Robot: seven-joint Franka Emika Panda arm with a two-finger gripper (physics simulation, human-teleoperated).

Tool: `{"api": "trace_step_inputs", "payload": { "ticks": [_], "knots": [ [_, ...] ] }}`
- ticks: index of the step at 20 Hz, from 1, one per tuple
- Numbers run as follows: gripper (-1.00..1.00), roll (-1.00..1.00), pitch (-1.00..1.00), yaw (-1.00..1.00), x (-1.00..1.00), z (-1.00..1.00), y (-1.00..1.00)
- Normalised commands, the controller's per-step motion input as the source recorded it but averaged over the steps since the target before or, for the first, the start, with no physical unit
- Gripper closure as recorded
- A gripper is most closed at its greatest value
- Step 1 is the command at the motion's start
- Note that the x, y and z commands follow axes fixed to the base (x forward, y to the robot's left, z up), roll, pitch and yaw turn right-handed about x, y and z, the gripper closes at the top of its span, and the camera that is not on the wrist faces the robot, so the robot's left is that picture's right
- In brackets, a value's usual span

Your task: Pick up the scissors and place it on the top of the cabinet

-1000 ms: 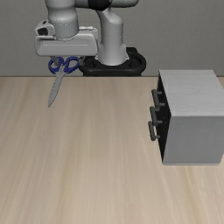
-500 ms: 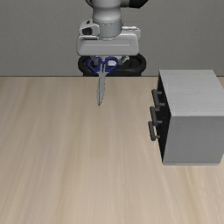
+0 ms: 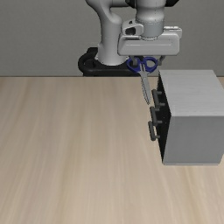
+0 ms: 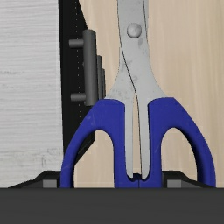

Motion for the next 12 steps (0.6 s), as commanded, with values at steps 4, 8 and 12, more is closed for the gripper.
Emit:
{"api": "trace_step_inputs", "payload": {
  "ticks": [4,8,12],
  "knots": [
    [1.00,0.00,0.00,0.00,0.00,0.00,1.00],
    [1.00,0.00,0.00,0.00,0.00,0.00,1.00],
    [1.00,0.00,0.00,0.00,0.00,0.00,1.00]
  ]
}}
